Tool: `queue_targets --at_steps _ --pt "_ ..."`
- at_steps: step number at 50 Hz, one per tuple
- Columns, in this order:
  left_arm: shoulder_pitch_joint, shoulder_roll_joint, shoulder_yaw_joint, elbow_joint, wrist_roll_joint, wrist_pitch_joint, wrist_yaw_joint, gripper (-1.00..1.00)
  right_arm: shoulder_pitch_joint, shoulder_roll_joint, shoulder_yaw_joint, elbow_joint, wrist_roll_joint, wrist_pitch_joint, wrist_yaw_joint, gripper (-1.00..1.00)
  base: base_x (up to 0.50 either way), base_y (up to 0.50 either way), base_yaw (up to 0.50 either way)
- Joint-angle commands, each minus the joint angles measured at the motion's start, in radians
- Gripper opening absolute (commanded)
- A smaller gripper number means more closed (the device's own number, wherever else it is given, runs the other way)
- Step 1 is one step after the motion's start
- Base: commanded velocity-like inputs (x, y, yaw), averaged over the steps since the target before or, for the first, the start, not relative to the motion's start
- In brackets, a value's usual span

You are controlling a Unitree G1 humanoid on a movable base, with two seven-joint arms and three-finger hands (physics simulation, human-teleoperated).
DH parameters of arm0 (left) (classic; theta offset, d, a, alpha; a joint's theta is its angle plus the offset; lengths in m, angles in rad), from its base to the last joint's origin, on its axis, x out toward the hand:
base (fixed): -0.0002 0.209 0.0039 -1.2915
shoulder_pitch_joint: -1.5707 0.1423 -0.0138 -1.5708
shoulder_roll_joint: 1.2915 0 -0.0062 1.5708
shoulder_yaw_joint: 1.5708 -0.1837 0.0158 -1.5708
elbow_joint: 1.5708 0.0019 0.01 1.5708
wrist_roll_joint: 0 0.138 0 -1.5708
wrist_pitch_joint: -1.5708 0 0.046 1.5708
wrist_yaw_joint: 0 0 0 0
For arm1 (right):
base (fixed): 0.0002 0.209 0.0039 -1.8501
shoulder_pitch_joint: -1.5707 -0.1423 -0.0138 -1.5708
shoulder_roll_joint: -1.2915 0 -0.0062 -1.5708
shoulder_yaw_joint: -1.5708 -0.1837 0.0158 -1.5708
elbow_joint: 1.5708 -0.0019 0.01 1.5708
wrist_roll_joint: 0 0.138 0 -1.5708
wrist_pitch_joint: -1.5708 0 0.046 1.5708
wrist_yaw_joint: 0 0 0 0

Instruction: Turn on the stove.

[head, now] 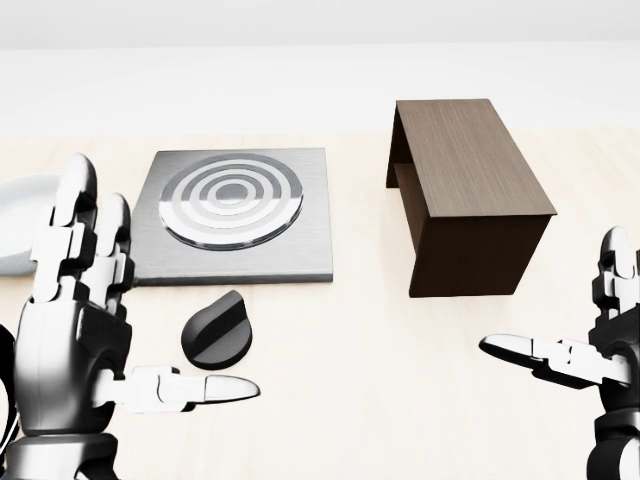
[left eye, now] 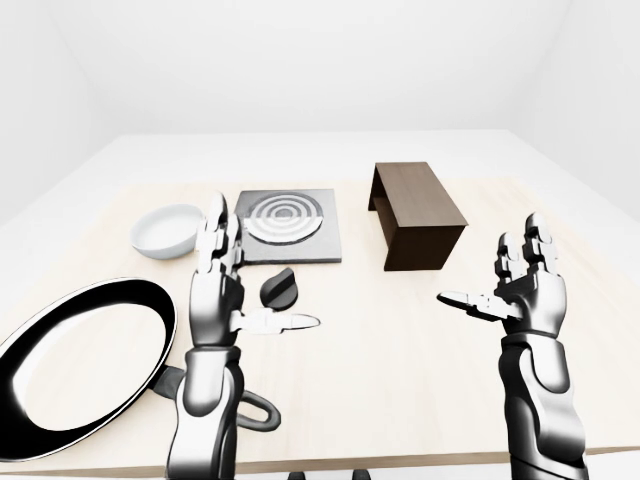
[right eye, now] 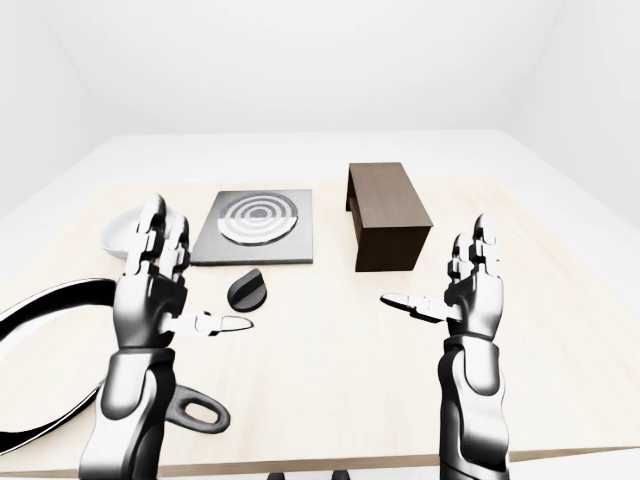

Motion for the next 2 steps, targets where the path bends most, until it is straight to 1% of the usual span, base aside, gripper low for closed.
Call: queue_targets --at_steps 1,2 --pt "0.006 0.001 0.065 -0.074 -0.023 0.0 0.061 1.0 -0.003 -0.001 0.0 0.0 0.001 0.0 0.003 1.0 0.0 0.0 0.0" --pt "0.005 0.0 0.072 -0.08 -0.029 0.0 0.068 1.0 -0.003 -0.001 -0.001 0.0 0.001 0.0 0.003 1.0 0.0 0.0 0.0"
